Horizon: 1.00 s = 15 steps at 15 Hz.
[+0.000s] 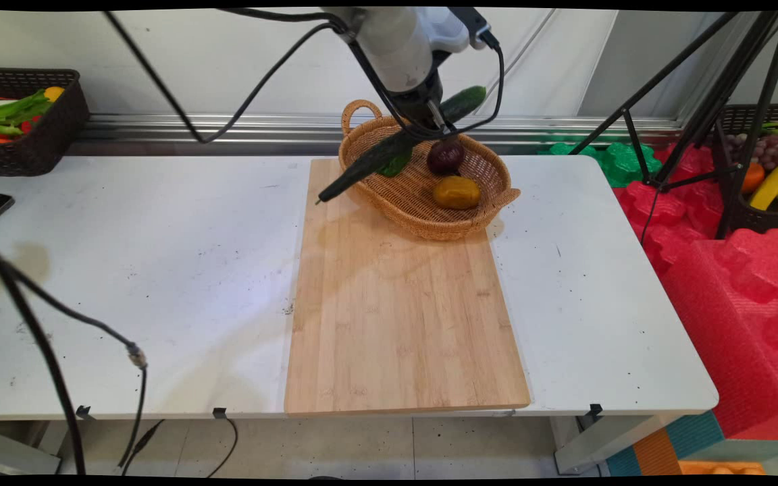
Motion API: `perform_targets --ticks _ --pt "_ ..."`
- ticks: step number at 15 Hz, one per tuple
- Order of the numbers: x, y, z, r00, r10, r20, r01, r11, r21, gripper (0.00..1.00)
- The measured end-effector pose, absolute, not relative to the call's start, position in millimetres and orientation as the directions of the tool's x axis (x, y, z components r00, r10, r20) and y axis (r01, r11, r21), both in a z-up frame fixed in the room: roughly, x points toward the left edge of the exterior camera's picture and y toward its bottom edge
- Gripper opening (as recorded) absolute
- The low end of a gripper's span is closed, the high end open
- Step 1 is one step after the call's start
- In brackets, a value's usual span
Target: Place the picked object in the vegetable basket
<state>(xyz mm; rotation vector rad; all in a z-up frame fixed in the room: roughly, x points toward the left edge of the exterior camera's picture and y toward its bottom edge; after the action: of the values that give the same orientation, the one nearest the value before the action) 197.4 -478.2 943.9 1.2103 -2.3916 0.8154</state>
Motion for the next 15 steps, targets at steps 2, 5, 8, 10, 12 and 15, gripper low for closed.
perform_targets --ticks 2,5,8,10,12,15 --pt "194 -489 937 -0.613 -0.615 0.496 -0.789 0.495 -0.363 0.0" --pt "191 -504 927 -0.667 -0.602 0.438 -0.745 0.534 -0.399 0.0" --pt "186 -516 919 -0.715 -0.582 0.387 -0.698 0.575 -0.426 0.0" --pt "182 -525 911 -0.754 -0.559 0.344 -0.655 0.609 -0.446 0.0" --pt "177 -534 905 -0.788 -0.533 0.308 -0.614 0.641 -0.461 0.0" --pt "171 -541 899 -0.82 -0.502 0.276 -0.57 0.674 -0.47 0.0"
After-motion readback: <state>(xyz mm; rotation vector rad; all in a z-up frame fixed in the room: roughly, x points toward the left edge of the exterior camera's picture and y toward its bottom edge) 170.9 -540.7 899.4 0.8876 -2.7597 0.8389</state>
